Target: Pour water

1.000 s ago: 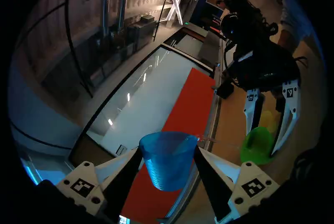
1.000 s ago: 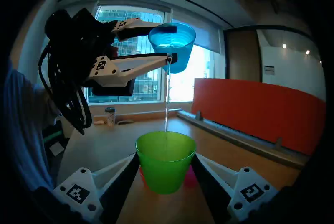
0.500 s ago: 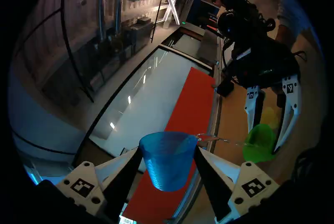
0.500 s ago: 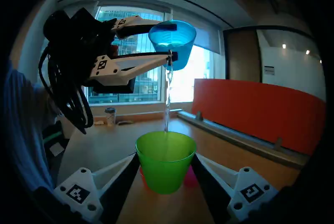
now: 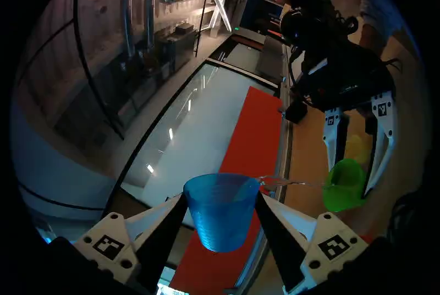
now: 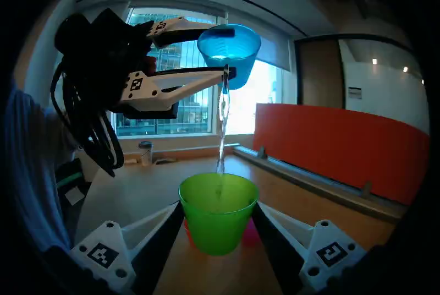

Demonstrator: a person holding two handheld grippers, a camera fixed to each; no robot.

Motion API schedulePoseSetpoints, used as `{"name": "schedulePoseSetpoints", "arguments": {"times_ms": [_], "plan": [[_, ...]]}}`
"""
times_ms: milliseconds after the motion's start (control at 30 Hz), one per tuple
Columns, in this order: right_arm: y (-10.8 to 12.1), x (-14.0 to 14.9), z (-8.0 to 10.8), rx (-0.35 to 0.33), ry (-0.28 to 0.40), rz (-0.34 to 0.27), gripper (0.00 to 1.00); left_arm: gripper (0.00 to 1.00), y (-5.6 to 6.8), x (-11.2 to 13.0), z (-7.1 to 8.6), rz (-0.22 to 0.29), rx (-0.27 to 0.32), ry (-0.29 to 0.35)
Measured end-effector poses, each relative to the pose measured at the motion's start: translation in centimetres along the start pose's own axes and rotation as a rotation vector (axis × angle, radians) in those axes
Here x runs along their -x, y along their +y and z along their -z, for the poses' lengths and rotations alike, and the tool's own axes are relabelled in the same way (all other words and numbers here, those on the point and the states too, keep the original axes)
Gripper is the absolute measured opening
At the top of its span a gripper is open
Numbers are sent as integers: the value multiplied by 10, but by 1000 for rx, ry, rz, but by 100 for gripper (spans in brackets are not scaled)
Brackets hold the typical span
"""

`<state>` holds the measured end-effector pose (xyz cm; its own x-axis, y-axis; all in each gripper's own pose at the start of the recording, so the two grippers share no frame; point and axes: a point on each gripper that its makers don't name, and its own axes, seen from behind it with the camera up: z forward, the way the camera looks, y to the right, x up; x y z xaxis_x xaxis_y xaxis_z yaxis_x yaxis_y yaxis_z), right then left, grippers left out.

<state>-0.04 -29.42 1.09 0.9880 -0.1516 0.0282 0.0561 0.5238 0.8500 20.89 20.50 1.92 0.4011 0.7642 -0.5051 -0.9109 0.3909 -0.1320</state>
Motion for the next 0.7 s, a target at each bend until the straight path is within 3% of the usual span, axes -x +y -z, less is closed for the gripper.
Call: {"name": "schedulePoseSetpoints", "arguments": {"times_ms": [700], "plan": [[-2,-2,4,7,7,6,88,86,-16,-14,5,-71,-27,10]]}}
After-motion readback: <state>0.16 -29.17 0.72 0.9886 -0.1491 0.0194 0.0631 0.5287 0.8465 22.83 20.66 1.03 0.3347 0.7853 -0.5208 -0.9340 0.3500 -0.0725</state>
